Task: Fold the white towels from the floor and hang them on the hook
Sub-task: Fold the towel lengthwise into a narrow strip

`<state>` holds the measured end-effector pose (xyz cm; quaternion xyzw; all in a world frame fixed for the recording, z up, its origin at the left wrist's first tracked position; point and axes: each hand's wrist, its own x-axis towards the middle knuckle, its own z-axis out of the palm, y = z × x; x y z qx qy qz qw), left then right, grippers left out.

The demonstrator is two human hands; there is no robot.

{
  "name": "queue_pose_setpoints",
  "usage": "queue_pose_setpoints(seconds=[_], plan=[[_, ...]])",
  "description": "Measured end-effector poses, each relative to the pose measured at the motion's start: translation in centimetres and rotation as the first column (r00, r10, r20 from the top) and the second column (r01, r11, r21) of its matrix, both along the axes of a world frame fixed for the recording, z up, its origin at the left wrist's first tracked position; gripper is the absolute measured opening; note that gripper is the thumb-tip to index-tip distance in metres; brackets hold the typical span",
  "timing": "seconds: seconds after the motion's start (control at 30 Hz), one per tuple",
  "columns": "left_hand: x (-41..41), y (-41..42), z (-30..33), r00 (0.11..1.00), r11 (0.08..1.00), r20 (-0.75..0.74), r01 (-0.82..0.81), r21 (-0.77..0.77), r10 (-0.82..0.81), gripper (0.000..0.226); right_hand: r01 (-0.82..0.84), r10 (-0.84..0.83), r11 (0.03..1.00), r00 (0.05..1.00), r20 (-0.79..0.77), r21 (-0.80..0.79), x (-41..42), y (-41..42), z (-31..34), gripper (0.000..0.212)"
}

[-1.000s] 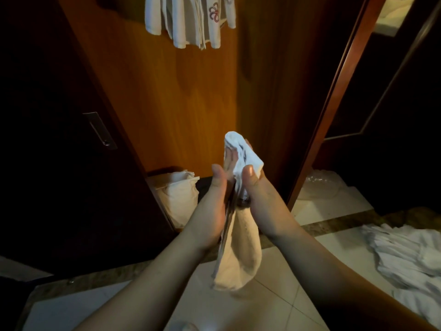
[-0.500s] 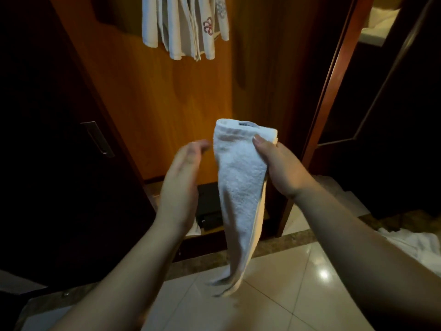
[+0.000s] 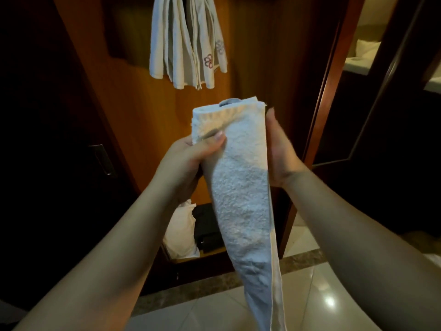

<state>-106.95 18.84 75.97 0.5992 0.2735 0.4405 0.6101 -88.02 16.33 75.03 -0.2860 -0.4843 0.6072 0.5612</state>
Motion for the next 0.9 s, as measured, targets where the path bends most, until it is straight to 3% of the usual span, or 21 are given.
queue_pose_setpoints(seconds=[0.07, 0.13, 0.2, 0.3, 0.4, 0.5, 0.63, 0.73, 0.9], plan=[[-0.1, 0.1, 0.9, 0.998, 0.998, 0.018, -0.056, 0.002, 0.056, 0.011, 0.027, -0.027, 0.996, 1.0, -0.001, -0.084, 0.0, 0.3, -2.6, 0.057], [-0.5, 0.3, 1.7, 0.994, 0.995, 0.025, -0.103, 0.003, 0.103, 0.01, 0.072, -0.059, 0.989, 0.994, 0.095, -0.132, -0.1, 0.5, -4.9, 0.057], [-1.0, 0.5, 2.3, 0.983, 0.984, 0.038, -0.178, -0.009, 0.178, 0.013, 0.089, -0.06, 0.983, 0.982, 0.182, -0.158, 0.0, 0.6, -6.1, 0.076], [-1.3, 0.9, 2.7, 0.958, 0.959, 0.065, -0.276, -0.069, 0.281, 0.021, 0.047, -0.025, 0.996, 0.968, 0.249, -0.082, -0.3, 0.0, -6.7, 0.061], [-1.5, 1.1, 2.9, 0.937, 0.937, 0.056, -0.34, -0.085, 0.345, 0.024, 0.122, -0.114, 0.993, 0.915, 0.386, 0.004, -1.9, -0.7, -7.2, 0.055], [-1.5, 1.2, 3.2, 0.918, 0.917, 0.037, -0.393, -0.066, 0.395, 0.021, 0.239, -0.241, 0.969, 0.863, 0.443, 0.061, -3.6, -1.1, -8.1, 0.085], [-1.6, 1.3, 3.6, 0.91, 0.909, 0.028, -0.411, -0.064, 0.414, 0.02, 0.373, -0.404, 0.914, 0.869, 0.284, 0.16, -5.4, -1.6, -9.2, 0.057], [-1.5, 1.5, 3.9, 0.917, 0.917, 0.045, -0.391, -0.078, 0.395, 0.021, 0.455, -0.502, 0.863, 0.818, 0.282, 0.219, -6.0, -1.8, -9.4, 0.04], [-1.2, 1.8, 4.2, 0.928, 0.927, 0.066, -0.36, -0.101, 0.368, 0.026, 0.528, -0.634, 0.769, 0.697, 0.334, 0.36, -5.9, -2.0, -8.9, 0.038]])
